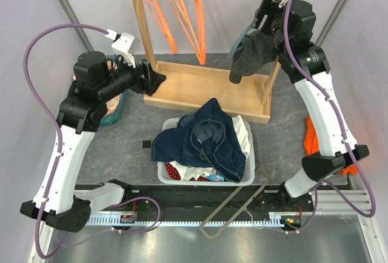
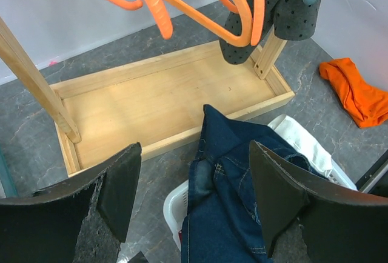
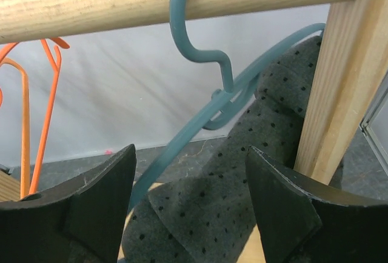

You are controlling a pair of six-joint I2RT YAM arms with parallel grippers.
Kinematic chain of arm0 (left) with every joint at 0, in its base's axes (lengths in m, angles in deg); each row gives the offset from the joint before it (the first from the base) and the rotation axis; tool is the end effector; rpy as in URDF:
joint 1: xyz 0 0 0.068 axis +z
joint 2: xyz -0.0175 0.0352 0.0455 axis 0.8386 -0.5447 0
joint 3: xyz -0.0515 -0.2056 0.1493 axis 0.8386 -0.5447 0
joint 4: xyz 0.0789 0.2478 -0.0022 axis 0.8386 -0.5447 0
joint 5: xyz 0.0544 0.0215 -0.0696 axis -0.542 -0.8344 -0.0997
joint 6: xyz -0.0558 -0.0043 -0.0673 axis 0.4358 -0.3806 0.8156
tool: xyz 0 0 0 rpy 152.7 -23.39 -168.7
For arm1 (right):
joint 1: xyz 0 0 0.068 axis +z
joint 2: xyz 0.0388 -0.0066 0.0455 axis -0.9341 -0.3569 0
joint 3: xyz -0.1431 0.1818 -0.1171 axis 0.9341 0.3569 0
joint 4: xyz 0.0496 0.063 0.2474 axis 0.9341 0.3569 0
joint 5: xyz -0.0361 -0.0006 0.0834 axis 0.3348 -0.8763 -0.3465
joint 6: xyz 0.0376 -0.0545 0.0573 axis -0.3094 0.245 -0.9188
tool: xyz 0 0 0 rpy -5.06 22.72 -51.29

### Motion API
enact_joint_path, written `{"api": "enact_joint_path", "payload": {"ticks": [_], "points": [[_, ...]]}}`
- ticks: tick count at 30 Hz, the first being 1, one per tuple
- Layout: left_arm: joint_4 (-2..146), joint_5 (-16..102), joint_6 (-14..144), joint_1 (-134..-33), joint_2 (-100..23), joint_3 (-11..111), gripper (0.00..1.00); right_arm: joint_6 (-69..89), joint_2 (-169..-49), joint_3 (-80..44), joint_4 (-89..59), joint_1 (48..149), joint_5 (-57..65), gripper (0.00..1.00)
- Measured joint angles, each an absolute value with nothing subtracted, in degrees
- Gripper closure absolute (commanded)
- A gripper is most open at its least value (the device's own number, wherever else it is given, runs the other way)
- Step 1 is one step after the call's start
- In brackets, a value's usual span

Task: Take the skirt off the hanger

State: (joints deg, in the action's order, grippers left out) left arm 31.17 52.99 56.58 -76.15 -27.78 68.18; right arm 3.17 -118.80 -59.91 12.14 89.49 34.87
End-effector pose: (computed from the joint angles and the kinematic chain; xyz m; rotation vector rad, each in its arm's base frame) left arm 0.2271 -0.1043 0.4673 0.4747 1.7535 -0.5616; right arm 0.3478 0.0967 0.5232 0.2203 1.5781 0.1387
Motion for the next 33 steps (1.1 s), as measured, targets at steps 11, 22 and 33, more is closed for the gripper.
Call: {"api": "enact_joint_path", "payload": {"ticks": [11,22,33], "points": [[31.5,53.0,56.6,-76.2,-26.8,65.8,0.22,2.3,-122.0,-65.5,14.0,89.5,35.5,0.2],[31.6,52.5,56.6,-76.2,-26.6,65.4,0.22,0.7,-123.6,-65.5,14.6,87.1,35.9,0.38],[32.0,51.3,56.6,-76.2,-25.5,64.0,0.23,-1.7,-125.9,-66.8,14.5,85.6,33.1,0.93]]}}
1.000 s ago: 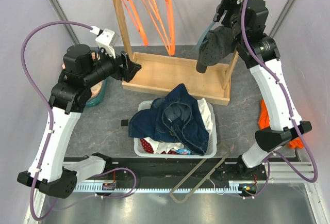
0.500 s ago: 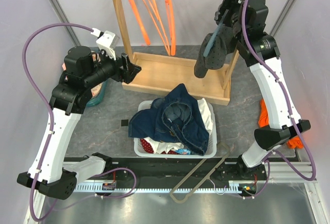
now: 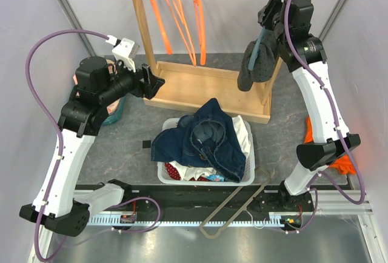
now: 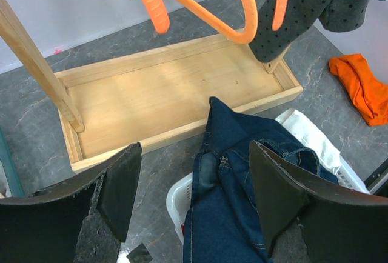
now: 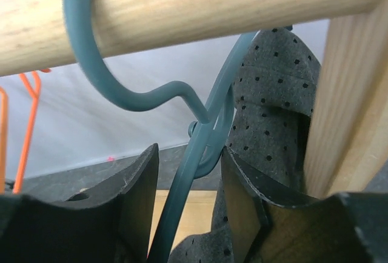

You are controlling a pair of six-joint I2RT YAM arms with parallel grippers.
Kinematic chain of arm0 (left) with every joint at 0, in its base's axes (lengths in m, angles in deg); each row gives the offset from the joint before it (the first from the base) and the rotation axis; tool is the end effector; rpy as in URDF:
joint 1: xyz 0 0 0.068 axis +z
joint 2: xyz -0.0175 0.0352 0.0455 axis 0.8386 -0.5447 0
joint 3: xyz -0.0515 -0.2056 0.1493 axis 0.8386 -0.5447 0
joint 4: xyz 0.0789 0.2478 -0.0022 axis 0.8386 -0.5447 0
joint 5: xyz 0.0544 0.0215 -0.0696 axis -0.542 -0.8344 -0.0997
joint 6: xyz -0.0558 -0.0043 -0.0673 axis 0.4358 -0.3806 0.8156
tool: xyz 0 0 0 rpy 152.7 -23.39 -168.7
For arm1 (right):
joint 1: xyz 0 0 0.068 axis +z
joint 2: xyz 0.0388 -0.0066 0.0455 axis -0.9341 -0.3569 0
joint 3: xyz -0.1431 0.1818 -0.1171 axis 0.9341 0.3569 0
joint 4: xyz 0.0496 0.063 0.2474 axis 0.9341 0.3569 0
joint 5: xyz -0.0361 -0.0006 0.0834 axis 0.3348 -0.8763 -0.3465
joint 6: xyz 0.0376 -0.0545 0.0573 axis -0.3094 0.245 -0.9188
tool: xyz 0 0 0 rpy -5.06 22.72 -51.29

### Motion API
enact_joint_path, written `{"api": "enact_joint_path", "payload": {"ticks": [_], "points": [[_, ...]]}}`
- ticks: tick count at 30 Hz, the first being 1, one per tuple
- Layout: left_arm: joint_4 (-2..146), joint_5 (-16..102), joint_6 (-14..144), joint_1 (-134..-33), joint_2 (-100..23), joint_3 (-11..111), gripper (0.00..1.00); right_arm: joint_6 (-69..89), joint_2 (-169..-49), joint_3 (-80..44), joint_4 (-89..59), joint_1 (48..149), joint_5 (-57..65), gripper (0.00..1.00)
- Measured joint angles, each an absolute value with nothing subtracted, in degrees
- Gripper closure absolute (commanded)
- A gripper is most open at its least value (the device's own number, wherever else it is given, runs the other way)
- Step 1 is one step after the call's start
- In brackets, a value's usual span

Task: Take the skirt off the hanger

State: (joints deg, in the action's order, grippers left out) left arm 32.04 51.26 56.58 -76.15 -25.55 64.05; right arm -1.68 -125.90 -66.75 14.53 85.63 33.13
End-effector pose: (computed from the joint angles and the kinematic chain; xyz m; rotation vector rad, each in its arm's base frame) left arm 0.2246 -0.1011 0.4537 0.4538 1.7762 -0.5349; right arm 0.3837 0.0843 0.5132 0.3119 1.6073 0.1599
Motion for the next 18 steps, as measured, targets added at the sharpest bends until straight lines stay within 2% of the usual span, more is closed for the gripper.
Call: {"api": "enact_joint_path", "payload": {"ticks": [4,16,17,18], "points": [[32.3,51.2,56.6,-76.2,-25.5,63.9,0.23,-1.6,-126.4,-68.1,14.4,85.6,29.3,1.0],[32.4,50.3,56.6,-76.2,-25.2,63.5,0.23,-2.0,-126.1,-71.6,3.5,85.6,6.7,1.0],[32.4,50.3,56.6,-76.2,-25.1,63.5,0.23,-2.0,-126.0,-71.5,3.1,85.6,6.0,0.98],[32.4,50.3,56.6,-76.2,-25.0,63.5,0.23,-1.9,-125.9,-71.4,2.8,85.6,5.4,0.92]]}}
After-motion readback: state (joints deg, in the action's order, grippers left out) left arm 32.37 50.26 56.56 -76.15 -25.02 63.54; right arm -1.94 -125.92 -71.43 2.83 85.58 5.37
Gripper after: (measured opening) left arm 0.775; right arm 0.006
